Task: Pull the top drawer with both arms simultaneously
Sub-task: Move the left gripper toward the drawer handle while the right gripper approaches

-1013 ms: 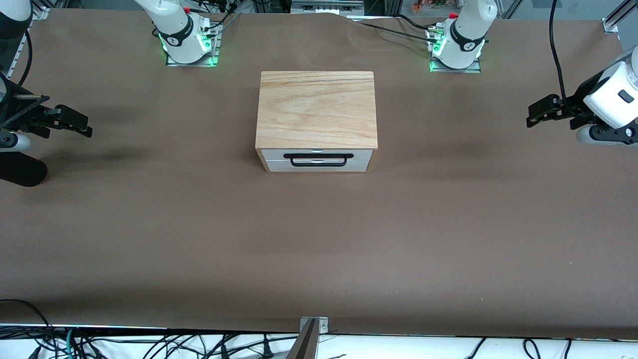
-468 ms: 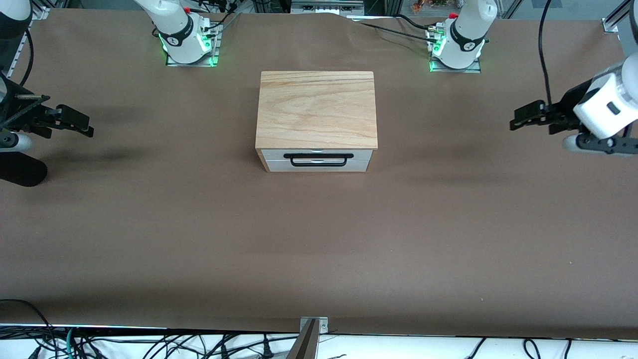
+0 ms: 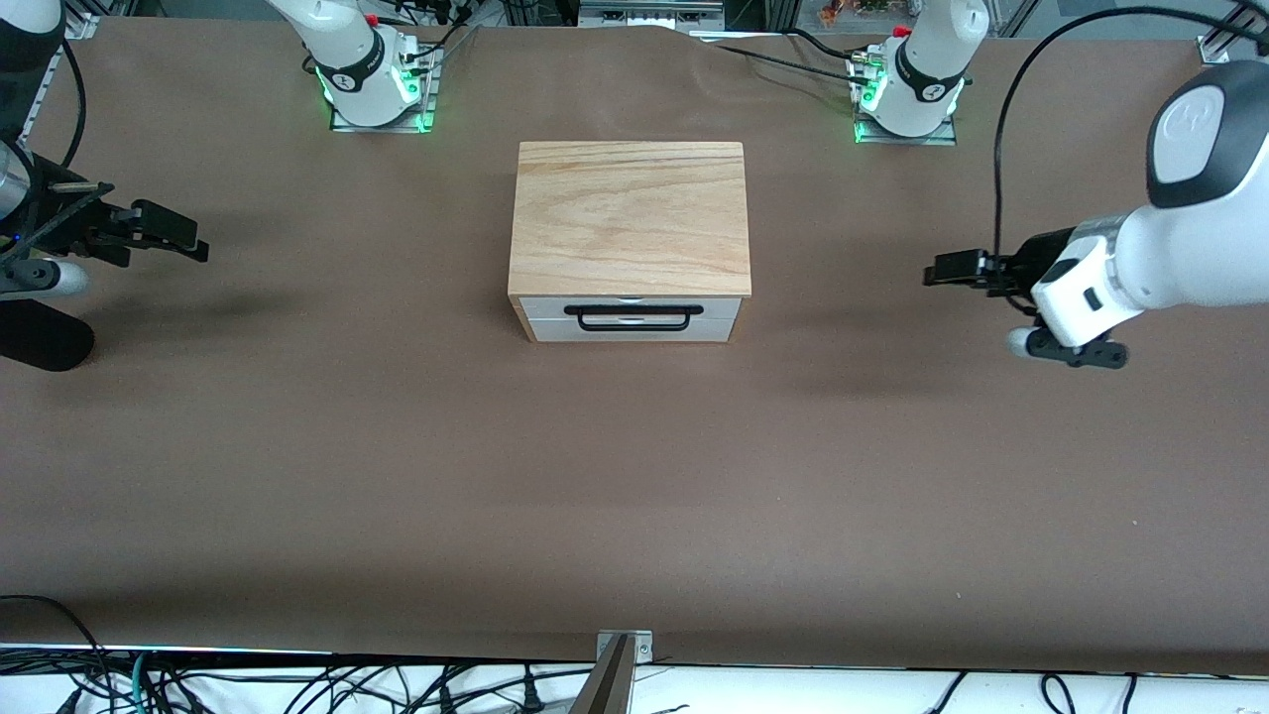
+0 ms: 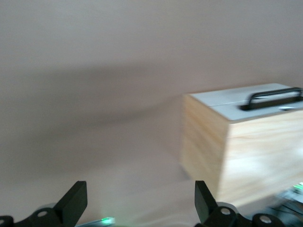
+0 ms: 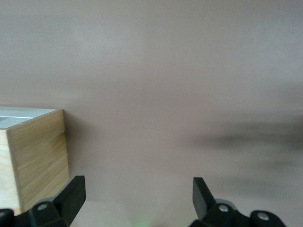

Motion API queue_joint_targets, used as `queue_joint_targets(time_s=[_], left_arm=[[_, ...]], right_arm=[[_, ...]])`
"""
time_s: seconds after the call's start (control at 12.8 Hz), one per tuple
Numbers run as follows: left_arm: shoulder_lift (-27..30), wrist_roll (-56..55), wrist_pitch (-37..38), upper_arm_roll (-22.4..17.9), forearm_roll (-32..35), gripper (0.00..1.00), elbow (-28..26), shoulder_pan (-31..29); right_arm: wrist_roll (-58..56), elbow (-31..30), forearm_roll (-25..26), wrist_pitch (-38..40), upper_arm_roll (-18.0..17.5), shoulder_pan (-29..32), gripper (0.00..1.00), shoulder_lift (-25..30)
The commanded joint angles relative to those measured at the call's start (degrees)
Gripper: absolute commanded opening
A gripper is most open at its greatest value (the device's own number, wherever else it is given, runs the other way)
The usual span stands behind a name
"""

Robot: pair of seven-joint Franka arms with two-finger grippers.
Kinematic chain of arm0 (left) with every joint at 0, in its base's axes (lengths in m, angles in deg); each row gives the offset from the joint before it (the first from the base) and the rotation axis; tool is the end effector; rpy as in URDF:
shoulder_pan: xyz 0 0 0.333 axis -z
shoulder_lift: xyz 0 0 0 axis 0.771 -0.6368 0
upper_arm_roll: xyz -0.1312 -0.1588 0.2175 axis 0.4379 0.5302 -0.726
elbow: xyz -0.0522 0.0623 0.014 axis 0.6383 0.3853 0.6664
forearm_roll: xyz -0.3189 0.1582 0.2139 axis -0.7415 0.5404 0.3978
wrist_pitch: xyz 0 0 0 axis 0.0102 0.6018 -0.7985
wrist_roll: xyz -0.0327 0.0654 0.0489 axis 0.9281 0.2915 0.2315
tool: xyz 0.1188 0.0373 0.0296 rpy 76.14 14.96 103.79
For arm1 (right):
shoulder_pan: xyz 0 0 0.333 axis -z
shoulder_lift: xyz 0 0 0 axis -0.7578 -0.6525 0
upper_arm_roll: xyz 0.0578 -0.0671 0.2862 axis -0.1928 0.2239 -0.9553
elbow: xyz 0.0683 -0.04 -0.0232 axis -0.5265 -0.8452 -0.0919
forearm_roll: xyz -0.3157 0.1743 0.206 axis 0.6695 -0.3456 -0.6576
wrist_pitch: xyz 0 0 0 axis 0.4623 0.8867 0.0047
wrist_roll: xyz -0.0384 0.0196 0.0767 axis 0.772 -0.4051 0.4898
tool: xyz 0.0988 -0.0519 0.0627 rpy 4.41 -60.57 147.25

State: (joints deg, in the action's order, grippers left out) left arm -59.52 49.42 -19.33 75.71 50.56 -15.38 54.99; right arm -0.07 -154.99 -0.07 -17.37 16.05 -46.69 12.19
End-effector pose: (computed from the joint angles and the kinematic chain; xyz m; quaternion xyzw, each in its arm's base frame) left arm 0.6149 -0.1012 0.4518 0.9673 -0.0220 -0.1712 0.1858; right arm 0.5925 0.0093 0.5344 -0.9961 -0.0190 0.0601 0.0619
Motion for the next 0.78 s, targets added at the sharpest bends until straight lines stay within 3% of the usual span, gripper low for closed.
queue_joint_targets(time_s=[0.0, 0.23, 0.39, 0.47, 0.55, 0.7], left_arm=[[-4.7, 0.7, 0.5, -0.2, -7.9, 1.0, 1.9, -0.7], [-9.6, 6.7, -2.1, -0.2, -17.7, 1.0, 1.8, -0.7], [-13.2, 13.7, -4.0, -0.2, -22.4, 1.0, 1.4, -0.6], [-15.5, 16.9, -4.0, -0.2, -26.3, 1.0, 1.3, -0.6], [-17.8, 21.2, -4.2, -0.2, -30.2, 1.0, 1.3, -0.5], [-21.0, 27.8, -7.5, -0.1, -34.9, 1.0, 0.8, 0.0]], right_arm=[[-0.7, 0.6, -9.2, 3.0, -0.1, 0.2, 1.0, -3.0], [-2.3, 0.6, -20.5, 6.2, -0.1, 0.1, 1.0, -10.6], [-4.1, 0.1, -30.3, 5.4, -0.1, 0.0, 1.0, -16.4], [-5.4, -0.2, -37.6, 4.9, -0.2, -0.2, 1.0, -20.5], [-9.4, -0.2, -43.9, 3.6, -0.1, -1.0, 1.0, -23.7], [-19.9, -0.7, -51.9, -0.3, -0.1, -3.9, 1.0, -29.0]])
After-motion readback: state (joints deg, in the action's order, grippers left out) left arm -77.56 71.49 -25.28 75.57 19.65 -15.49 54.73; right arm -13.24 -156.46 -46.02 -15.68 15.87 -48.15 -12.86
